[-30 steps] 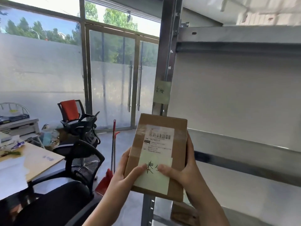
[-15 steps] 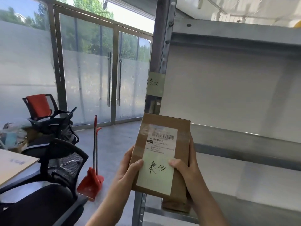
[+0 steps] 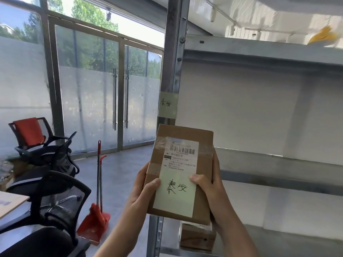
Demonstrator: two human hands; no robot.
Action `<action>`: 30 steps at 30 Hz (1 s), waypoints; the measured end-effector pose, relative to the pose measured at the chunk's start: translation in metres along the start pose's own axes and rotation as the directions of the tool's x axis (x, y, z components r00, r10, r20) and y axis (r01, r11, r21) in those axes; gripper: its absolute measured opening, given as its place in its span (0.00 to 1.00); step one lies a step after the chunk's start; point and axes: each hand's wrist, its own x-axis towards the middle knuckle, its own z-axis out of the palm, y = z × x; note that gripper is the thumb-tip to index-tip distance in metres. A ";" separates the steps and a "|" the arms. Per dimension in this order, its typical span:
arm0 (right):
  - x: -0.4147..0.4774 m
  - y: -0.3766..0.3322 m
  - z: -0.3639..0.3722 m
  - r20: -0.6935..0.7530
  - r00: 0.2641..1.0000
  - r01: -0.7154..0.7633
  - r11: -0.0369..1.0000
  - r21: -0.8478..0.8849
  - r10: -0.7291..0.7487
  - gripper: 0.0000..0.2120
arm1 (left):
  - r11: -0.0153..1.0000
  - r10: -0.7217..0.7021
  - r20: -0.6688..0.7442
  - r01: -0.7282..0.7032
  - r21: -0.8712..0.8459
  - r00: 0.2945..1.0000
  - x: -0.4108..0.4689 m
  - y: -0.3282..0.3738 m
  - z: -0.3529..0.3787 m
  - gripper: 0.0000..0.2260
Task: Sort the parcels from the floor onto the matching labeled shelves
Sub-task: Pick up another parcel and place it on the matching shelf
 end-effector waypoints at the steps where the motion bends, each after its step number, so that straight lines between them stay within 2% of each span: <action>1: 0.000 -0.002 -0.003 -0.004 1.000 0.026 1.000 -0.012 -0.026 0.42 | 1.000 -0.001 0.012 0.001 -0.020 1.000 0.003 0.003 0.004 0.23; 4: 0.007 -0.006 -0.018 -0.014 0.999 0.046 0.997 -0.063 -0.047 0.41 | 0.999 0.003 0.027 -0.001 -0.046 1.000 0.013 0.005 0.022 0.23; 8: 0.018 -0.016 -0.039 -0.027 0.998 0.049 0.998 -0.042 -0.050 0.39 | 0.999 0.025 0.022 -0.024 -0.039 0.999 0.031 0.000 0.045 0.23; 17: 0.052 -0.040 -0.098 -0.077 0.980 0.180 0.983 -0.026 -0.182 0.36 | 0.999 0.032 0.111 -0.032 0.001 0.993 0.070 0.014 0.105 0.22; 25: 0.091 -0.053 -0.145 -0.076 0.989 0.128 0.991 -0.032 -0.130 0.32 | 0.999 -0.044 0.075 0.042 0.023 0.996 0.107 0.017 0.151 0.24; 30: 0.114 -0.064 -0.167 -0.031 0.997 0.073 0.997 -0.029 -0.074 0.25 | 0.992 -0.120 0.016 0.119 0.052 0.993 0.123 0.015 0.174 0.20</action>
